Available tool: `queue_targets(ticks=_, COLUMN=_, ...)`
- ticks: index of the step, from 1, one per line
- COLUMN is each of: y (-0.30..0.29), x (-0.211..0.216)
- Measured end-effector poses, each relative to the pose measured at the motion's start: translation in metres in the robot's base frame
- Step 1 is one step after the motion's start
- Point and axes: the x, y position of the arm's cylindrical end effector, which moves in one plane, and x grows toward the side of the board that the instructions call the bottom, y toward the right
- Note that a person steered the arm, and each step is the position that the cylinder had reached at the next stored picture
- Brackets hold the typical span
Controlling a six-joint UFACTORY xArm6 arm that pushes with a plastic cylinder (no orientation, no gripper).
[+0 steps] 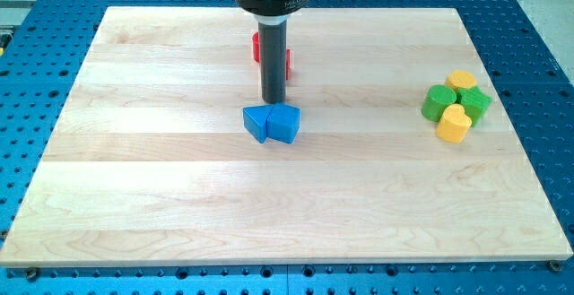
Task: Push the red blocks into the blue blocks
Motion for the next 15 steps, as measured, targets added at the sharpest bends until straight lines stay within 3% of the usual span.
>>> queue_targets(ticks=4, y=-0.003, x=0.03)
queue_targets(ticks=6, y=-0.087, x=0.018)
queue_targets(ticks=8, y=-0.046, x=-0.103)
queue_targets(ticks=11, y=-0.046, x=-0.205)
queue_targets(ticks=12, y=0.0, x=-0.189)
queue_targets(ticks=13, y=-0.008, x=-0.183)
queue_targets(ticks=15, y=-0.007, x=-0.123)
